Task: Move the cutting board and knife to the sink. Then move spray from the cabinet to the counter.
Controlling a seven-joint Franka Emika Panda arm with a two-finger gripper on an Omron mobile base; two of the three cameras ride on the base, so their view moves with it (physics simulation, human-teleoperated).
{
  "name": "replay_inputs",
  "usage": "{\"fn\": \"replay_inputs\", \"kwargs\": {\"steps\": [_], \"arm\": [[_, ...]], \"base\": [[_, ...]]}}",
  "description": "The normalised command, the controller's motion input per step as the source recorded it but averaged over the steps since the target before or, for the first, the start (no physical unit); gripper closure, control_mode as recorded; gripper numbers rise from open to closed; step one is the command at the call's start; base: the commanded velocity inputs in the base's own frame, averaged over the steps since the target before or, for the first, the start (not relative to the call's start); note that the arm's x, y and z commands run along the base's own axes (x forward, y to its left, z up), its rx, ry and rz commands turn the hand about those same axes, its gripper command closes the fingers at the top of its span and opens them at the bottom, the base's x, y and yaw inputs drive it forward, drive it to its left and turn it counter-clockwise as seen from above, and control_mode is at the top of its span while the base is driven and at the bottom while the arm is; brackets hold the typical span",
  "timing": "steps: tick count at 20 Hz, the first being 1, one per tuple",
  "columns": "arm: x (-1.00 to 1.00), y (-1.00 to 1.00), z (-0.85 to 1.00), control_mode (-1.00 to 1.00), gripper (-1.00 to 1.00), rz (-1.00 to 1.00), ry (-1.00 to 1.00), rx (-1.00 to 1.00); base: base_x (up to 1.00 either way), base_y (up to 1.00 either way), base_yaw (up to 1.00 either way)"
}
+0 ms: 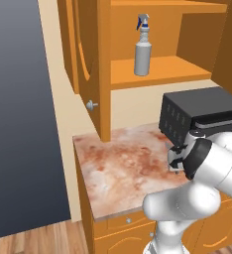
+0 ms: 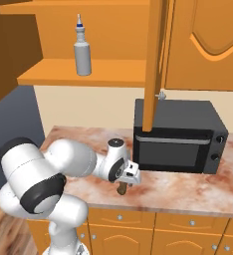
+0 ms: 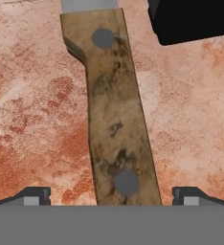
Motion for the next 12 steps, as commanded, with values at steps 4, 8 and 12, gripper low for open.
{"fn": "replay_inputs", "kwargs": {"steps": [4,8,12], "arm": [[0.02,-0.01,-0.17,-1.00,-1.00,0.00,-0.02,0.00],[-0.01,0.01,-0.24,-1.00,-1.00,0.00,-0.05,0.00],[-0.04,0.13,-0.37,-1.00,1.00,0.00,-0.03,0.00]], "base": [[0.00,0.00,0.00],[0.00,0.00,0.00],[0.00,0.00,0.00]]}}
